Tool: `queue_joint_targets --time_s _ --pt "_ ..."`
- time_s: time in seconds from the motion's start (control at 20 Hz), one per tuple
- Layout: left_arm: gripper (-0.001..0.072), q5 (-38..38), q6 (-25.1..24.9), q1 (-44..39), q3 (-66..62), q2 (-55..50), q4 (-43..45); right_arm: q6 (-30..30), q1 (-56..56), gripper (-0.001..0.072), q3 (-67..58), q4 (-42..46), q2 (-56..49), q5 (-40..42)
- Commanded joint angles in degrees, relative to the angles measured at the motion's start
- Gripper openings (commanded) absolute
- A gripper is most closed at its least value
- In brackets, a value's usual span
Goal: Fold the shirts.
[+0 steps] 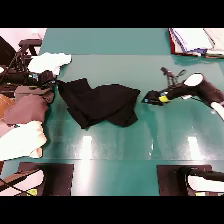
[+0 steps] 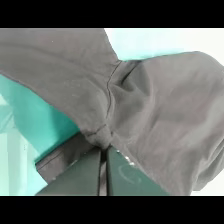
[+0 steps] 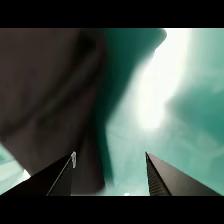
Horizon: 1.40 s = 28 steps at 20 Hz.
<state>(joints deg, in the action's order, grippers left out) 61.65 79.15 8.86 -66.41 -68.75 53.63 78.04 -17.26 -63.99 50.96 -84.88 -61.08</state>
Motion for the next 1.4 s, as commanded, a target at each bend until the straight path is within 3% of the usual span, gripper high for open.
queue_joint_targets --time_s 0.0,0.05,0.1,0.3,0.45,0.7,0.95,1.2,1.35 --pt "0.0027 -0.83 -0.09 0.00 -0.31 0.07 -0.02 -0.52 -4.20 0.0509 -6.60 -1.92 -9.70 2.36" --pt "0.0027 -1.03 -0.11 0.00 -0.31 0.07 -0.02 -0.55 -5.05 0.0503 -8.87 -1.90 -11.67 2.05" --pt "0.0027 -1.07 -0.11 0.00 -0.31 0.07 -0.02 -0.55 -5.75 0.0443 -11.06 -1.81 -13.42 1.75" --pt "0.0026 -0.96 -0.42 0.00 -0.87 0.07 -0.02 -2.23 -6.43 0.0019 -19.04 -1.20 -17.11 0.02" --pt "0.0026 1.77 -3.19 0.00 -7.28 0.09 0.00 -2.67 -4.13 0.0017 -25.42 5.79 -13.53 -4.48" --pt "0.0026 7.58 -3.10 0.00 -32.54 3.61 -0.13 -2.62 -0.20 0.0018 -38.66 21.81 4.02 -15.98" --pt "0.0026 6.88 -3.13 0.00 -53.16 11.17 -2.34 -1.77 -0.42 0.0018 -50.05 22.75 18.18 -22.08" --pt "0.0025 -0.37 -3.15 0.00 -54.01 18.23 -3.15 2.91 -0.76 0.0017 -51.67 22.82 25.51 -23.39" --pt "0.0025 -0.63 -3.13 0.00 -53.62 17.90 -3.69 6.97 -0.76 0.0018 -51.67 22.67 24.85 -27.45"
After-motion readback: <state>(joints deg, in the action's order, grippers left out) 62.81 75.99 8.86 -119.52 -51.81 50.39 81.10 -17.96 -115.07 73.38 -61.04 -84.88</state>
